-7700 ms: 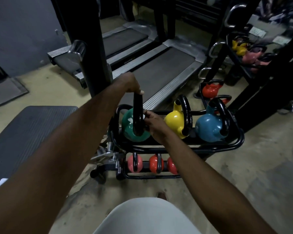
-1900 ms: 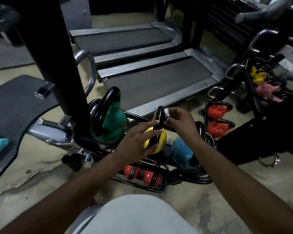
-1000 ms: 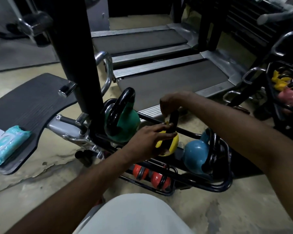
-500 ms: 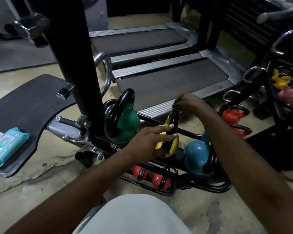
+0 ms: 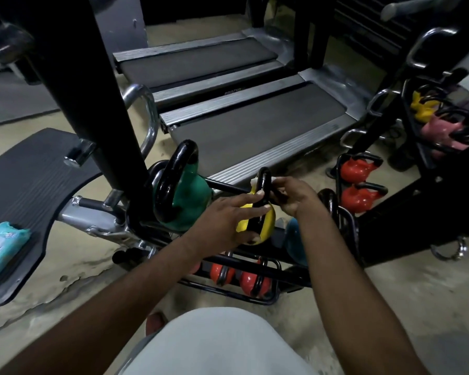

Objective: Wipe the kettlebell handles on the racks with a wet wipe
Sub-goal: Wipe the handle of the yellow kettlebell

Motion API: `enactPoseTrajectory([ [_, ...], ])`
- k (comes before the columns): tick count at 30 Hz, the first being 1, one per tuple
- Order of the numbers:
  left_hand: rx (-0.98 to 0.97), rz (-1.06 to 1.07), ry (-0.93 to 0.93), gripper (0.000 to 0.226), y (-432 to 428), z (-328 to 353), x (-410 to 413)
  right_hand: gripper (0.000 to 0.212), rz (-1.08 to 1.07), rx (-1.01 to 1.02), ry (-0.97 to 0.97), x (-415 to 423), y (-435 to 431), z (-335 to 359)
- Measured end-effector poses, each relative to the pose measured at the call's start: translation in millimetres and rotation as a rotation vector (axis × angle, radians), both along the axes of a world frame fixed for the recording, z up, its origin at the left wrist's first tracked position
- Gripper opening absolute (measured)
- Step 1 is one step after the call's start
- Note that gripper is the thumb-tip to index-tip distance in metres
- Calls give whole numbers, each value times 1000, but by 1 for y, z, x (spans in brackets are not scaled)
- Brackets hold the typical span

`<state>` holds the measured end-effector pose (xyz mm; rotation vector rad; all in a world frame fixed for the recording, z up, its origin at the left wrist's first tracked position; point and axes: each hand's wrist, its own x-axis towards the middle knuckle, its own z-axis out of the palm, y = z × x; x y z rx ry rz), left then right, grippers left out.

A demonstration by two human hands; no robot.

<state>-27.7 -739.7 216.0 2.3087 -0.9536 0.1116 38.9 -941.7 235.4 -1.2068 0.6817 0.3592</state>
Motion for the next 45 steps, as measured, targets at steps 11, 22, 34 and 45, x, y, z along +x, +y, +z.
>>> enactPoseTrajectory([
  [11,-24,-13,-12,68,-1,2,-3,6,-153,-123,-139,-12,8,8],
  [22,-34,-28,-20,66,0,8,-4,8,175,-460,-100,4,-3,15],
  [34,-69,-23,-31,66,0,7,-2,31,-179,111,30,-9,16,-28],
  [45,-12,-31,-183,62,-2,1,-3,40,-317,354,-36,-31,19,2],
])
